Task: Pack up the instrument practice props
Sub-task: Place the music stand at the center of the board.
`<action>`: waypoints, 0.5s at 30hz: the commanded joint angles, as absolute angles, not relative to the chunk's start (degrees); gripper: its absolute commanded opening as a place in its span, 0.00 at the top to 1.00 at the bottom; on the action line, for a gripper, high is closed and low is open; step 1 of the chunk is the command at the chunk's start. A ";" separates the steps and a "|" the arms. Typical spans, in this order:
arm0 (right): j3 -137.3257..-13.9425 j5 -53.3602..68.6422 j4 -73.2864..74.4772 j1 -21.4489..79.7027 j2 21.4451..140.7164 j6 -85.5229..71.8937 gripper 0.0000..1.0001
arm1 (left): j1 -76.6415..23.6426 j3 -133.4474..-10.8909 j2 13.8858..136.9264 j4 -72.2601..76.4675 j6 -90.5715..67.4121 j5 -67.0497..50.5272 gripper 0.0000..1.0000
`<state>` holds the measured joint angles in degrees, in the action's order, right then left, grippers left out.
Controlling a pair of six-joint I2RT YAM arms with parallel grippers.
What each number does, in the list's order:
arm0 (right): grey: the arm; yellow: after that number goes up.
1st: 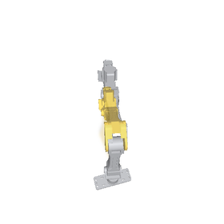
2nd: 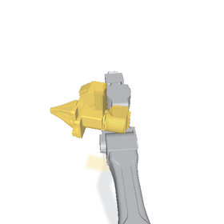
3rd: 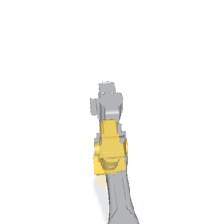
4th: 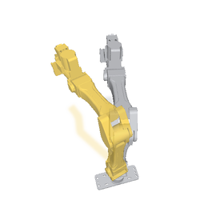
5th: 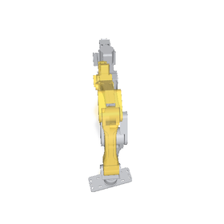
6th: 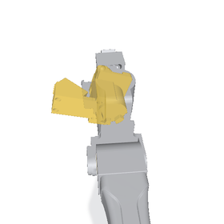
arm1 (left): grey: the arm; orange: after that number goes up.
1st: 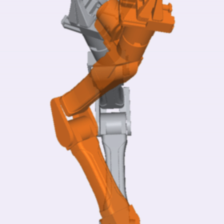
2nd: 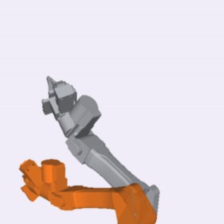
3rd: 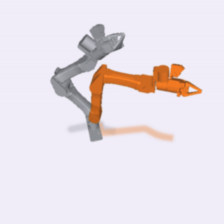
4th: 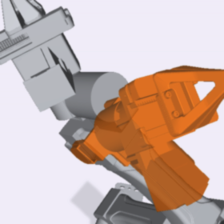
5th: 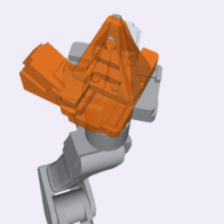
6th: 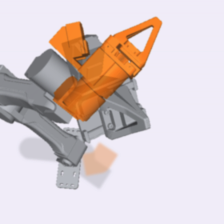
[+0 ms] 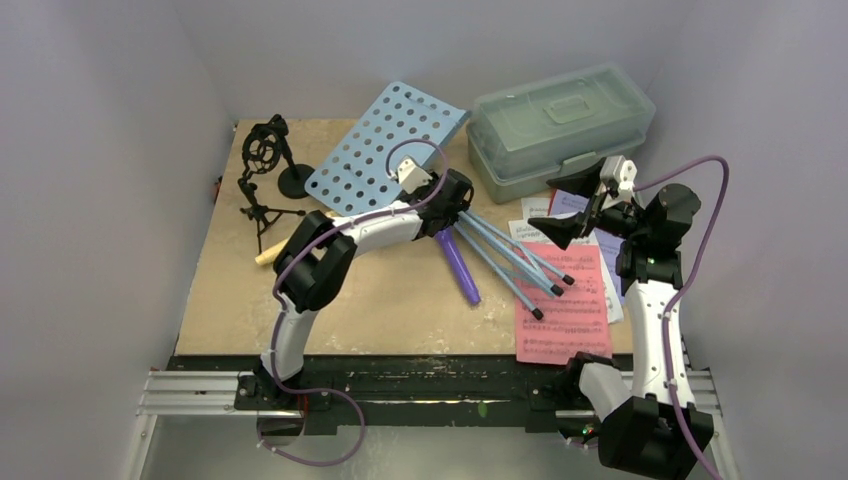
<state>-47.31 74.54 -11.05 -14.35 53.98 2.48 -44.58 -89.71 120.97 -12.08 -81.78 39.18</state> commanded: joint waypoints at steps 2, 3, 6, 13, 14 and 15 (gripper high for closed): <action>-46.91 74.53 -12.59 -14.93 53.30 1.76 0.09 | -44.60 -90.15 116.87 -1.78 -81.28 39.98 0.49; -46.84 74.45 -12.59 -14.94 53.31 1.76 0.09 | -44.62 -90.05 116.69 -1.67 -81.06 39.79 0.46; -46.68 74.30 -12.66 -15.02 53.26 1.76 0.09 | -44.64 -89.70 115.94 -1.33 -80.44 39.15 0.41; -46.32 73.92 -12.92 -15.25 53.35 1.76 0.08 | -44.74 -87.07 112.07 -1.17 -77.98 36.45 0.30; -46.27 73.92 -12.92 -15.29 53.35 1.82 0.08 | -44.81 -85.97 111.01 -0.96 -77.63 35.90 0.28; -46.27 73.93 -12.92 -15.36 53.35 1.89 0.08 | -44.82 -84.44 109.79 -0.89 -77.29 35.23 0.27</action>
<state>-46.41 74.48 -11.44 -14.83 53.98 2.48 -44.64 -88.05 116.14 -3.16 -79.85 37.34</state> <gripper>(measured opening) 0.915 0.707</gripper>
